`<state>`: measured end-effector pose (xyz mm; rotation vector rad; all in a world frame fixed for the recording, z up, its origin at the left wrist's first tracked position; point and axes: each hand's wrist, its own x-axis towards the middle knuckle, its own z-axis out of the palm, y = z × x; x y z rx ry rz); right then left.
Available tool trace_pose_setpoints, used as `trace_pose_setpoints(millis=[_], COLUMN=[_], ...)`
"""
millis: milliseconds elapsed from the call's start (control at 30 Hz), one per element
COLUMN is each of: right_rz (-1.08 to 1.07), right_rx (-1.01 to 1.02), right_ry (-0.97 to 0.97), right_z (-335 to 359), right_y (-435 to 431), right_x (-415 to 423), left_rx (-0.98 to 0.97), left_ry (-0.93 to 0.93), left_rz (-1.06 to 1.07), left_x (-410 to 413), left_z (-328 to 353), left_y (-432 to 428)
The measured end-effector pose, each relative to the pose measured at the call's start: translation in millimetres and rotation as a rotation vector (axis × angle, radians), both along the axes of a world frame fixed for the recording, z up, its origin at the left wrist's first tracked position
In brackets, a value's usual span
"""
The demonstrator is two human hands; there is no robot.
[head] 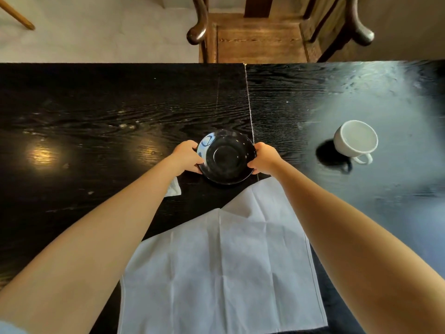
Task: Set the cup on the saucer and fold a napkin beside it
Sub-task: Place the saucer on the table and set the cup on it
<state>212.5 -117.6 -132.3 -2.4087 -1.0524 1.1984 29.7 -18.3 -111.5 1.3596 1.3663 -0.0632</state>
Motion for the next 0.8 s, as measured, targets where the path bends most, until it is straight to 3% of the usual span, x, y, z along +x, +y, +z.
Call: trace_pose_setpoints(millis=[333,800], right_rz=[-0.227,-0.682], right_rx=[0.188,0.372], right_ry=[0.067,0.315], right_z=[46.4,163.0], right_y=[-54.9,-275.1], right_x=[27.4,105.3], left_rx=[-0.062,-0.215], left_ry=[-0.074,-0.327], left_rz=[0.024,-0.351], left_x=[36.5,152.8], left_z=[53.6,139.1], left_y=[-33.3,-189.4])
